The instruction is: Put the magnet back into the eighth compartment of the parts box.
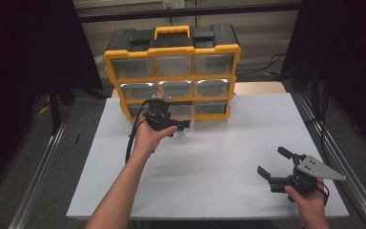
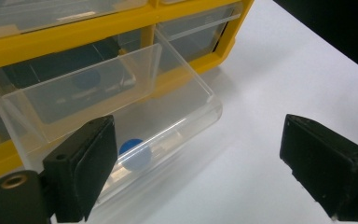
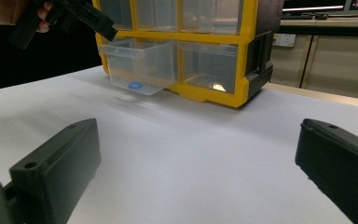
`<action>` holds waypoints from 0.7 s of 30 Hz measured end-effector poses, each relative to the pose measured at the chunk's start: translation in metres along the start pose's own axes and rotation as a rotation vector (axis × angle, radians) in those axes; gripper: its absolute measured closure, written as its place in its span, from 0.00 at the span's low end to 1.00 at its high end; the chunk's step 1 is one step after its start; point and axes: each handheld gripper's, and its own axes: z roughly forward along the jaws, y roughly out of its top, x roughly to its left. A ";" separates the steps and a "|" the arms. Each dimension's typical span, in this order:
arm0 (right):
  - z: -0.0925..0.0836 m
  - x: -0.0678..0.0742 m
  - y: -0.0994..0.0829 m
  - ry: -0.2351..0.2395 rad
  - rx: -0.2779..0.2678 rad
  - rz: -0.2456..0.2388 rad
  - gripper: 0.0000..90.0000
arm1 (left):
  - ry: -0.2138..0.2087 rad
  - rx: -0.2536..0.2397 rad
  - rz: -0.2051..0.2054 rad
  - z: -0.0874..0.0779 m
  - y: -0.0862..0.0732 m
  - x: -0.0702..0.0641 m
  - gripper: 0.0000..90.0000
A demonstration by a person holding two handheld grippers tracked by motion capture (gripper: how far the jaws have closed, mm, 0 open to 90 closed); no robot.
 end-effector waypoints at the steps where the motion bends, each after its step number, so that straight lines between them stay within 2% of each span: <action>1: 0.000 0.000 0.000 0.002 -0.001 0.000 0.00 | 0.000 0.001 0.000 -0.001 0.000 -0.001 0.12; 2: 0.000 0.000 0.000 0.002 -0.001 -0.001 0.00 | 0.002 0.010 0.015 -0.002 0.000 0.000 0.12; 3: 0.000 0.000 0.000 0.001 -0.001 -0.001 0.00 | 0.000 -0.008 -0.003 -0.002 -0.001 -0.002 0.12; 7: 0.000 0.000 0.000 0.002 -0.001 0.000 0.00 | -0.007 -0.014 0.004 -0.004 -0.002 -0.002 0.12; 8: 0.000 0.000 0.000 0.002 -0.002 -0.001 0.00 | -0.006 -0.003 0.022 -0.005 -0.003 -0.001 0.12; 9: 0.000 0.000 0.000 0.002 -0.002 -0.003 0.00 | -0.004 -0.014 0.004 -0.005 -0.003 -0.003 0.12; 13: 0.000 0.000 0.000 0.003 -0.002 -0.002 0.00 | -0.018 -0.027 0.003 -0.006 -0.005 -0.003 0.14; 14: 0.000 0.000 0.000 0.001 -0.002 -0.001 0.00 | -0.017 -0.028 0.001 -0.006 -0.006 -0.004 0.15; 16: 0.000 0.000 0.000 0.004 0.000 -0.003 0.00 | -0.026 -0.017 0.024 -0.008 -0.007 -0.004 0.18; 17: 0.000 0.001 0.000 0.005 0.001 -0.001 0.00 | -0.034 -0.037 0.008 -0.007 -0.008 -0.005 0.20; 21: 0.000 0.000 0.000 0.006 0.003 -0.002 0.00 | -0.036 -0.047 0.018 -0.008 -0.010 -0.007 0.29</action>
